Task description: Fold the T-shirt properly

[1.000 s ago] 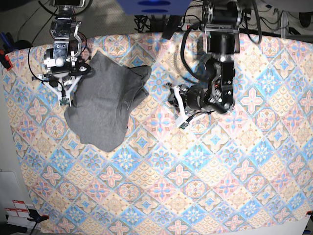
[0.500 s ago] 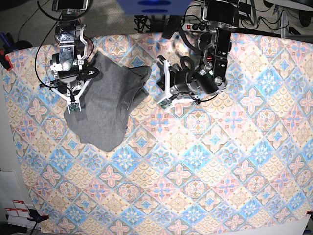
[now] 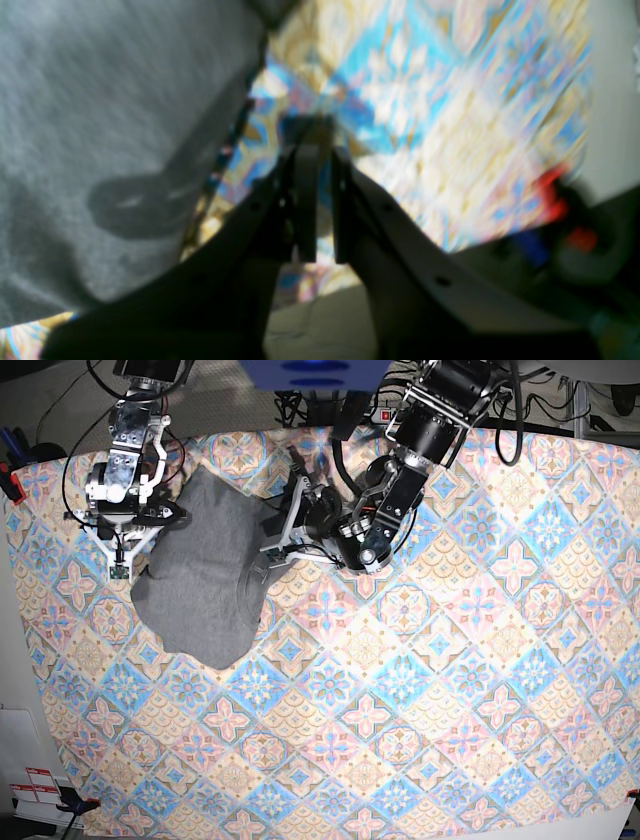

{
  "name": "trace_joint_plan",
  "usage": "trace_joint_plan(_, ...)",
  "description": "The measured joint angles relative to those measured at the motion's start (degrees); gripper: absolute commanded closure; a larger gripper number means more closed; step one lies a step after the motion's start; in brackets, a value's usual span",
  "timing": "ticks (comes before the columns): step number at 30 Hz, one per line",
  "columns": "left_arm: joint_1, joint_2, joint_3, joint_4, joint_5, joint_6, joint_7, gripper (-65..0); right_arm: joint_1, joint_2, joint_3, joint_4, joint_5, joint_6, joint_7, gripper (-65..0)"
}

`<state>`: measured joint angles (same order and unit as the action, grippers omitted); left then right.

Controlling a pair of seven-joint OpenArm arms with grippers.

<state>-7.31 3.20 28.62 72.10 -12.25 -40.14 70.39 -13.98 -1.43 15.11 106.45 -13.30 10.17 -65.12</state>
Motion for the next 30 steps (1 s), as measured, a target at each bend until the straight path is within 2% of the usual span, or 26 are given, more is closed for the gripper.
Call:
trace_joint_plan(3, -4.2, 2.4, 2.6, -7.5, 0.0, -0.2, -3.3, -6.1, 2.7, -0.3, 3.7, 0.0, -0.9, -0.4, -0.2, -5.1)
trace_joint_plan(6, -6.7, 4.2, 2.6, -14.3, -0.7, -0.4, -8.7, -6.1, 3.3, -0.2, 4.0, 0.1, -0.6, -0.4, 1.0, -5.1)
trace_joint_plan(9, -8.9, 4.9, 2.6, -20.5, -1.9, -1.2, -14.6, -6.1, 2.5, -0.6, 4.0, -0.1, -0.3, -0.4, -0.2, -5.1)
trace_joint_plan(12, -11.0, 4.9, 2.5, -24.9, -3.0, -2.4, -18.2, -6.1, 2.7, -0.4, 4.0, -0.3, -0.4, -0.4, 0.0, -5.1)
trace_joint_plan(21, -12.4, 4.7, 2.6, -25.5, -1.1, -0.7, -24.2, -6.1, 2.4, 0.2, 4.0, -0.3, -0.4, -0.3, 0.4, -5.1)
trace_joint_plan(25, -12.2, 4.6, -4.0, -25.9, 0.4, -0.3, -27.3, -6.1, 2.4, 0.5, 4.0, -0.3, -0.4, -0.4, 0.5, -5.1)
trace_joint_plan(30, -12.3, 4.5, -20.0, -26.0, 1.1, 0.9, -33.5, -6.1, 0.9, 0.5, 3.9, -0.3, -0.4, -0.3, 0.5, -5.1)
